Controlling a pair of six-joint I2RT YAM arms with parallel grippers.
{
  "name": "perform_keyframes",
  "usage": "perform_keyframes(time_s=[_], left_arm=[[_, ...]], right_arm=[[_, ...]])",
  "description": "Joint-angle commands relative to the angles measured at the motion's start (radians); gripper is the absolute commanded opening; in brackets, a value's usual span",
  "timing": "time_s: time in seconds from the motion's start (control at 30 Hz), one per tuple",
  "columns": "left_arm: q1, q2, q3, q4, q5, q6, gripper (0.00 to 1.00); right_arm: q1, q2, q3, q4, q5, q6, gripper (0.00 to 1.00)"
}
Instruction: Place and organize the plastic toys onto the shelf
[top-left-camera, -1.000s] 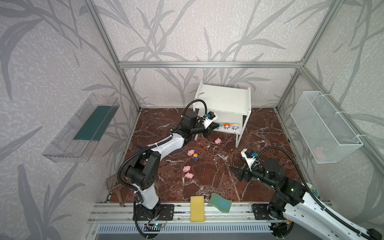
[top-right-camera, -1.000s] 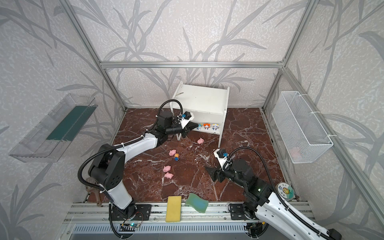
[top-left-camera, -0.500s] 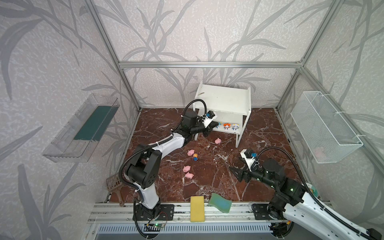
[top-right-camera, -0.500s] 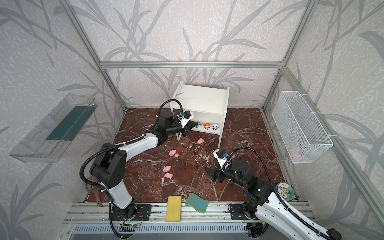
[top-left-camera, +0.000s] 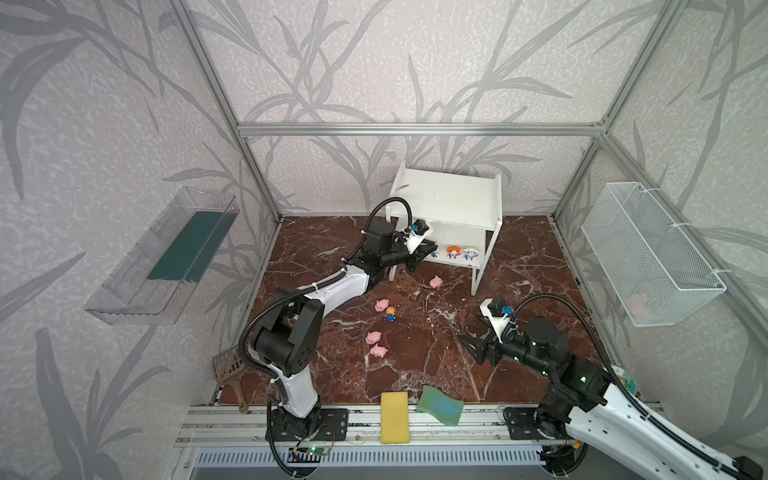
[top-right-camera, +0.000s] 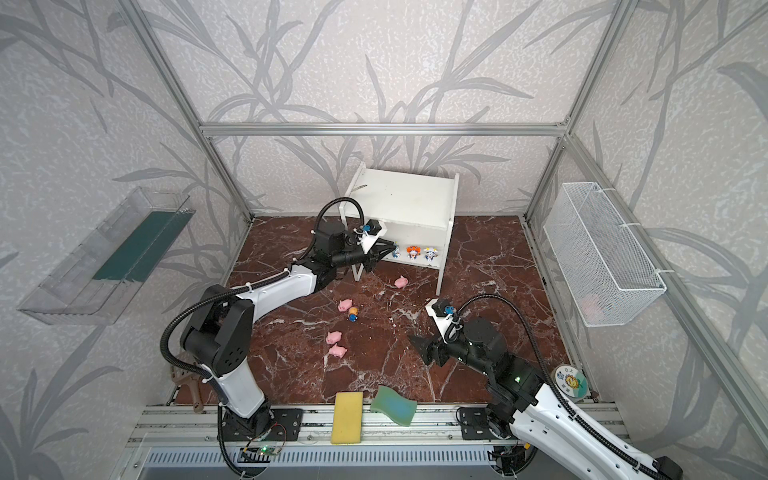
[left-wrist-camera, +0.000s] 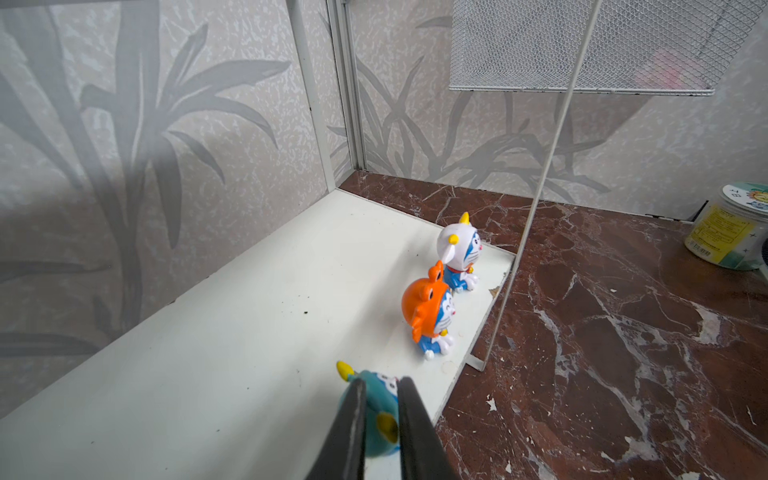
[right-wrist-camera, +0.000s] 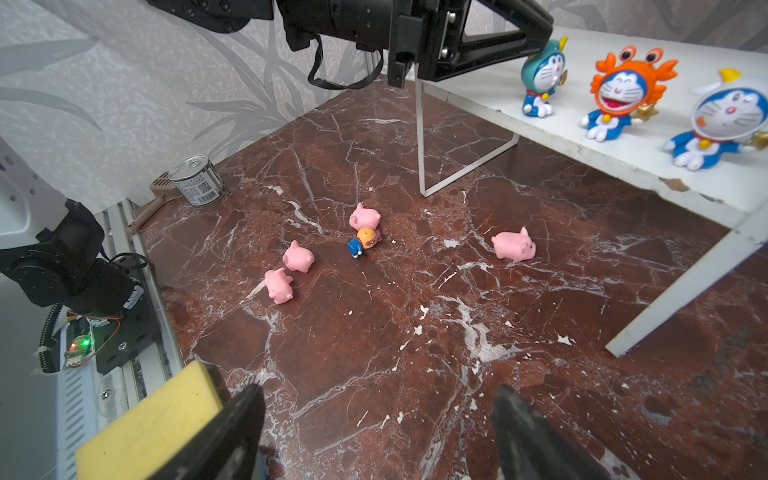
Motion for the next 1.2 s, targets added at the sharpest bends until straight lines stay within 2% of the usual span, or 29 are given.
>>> perform_keyframes(time_s=[0.0,0.23,0.47,0.63,0.77,1.17], left_arm=[[0.006,0.008,0.031,0.044,-0.004,-0.006,0.21],[0.008,0.004,0.028,0.043,-0.011,-0.004,0.25],[0.008,-0.011,0.005,0.041,-0.026,-0.002,0.40],[0.008,-0.022,-0.007,0.014,-0.041,0.014,0.47],[0.009,-0.026,-0.016,0.002,-0.049,0.024,0.47],[0.008,-0.042,-0.031,-0.049,-0.048,0.051,0.39]], right_arm=[[-0.003,-0.001,-0.009,0.032,-0.007,-0.007,0.85],[-0.003,0.001,-0.011,0.038,-0.010,-0.009,0.85],[-0.003,0.010,-0.009,0.044,-0.017,-0.011,0.85],[-0.003,0.011,-0.007,0.049,-0.019,-0.014,0.85],[-0.003,0.012,-0.006,0.046,-0.019,-0.013,0.85],[-0.003,0.010,-0.006,0.047,-0.024,-0.015,0.85]])
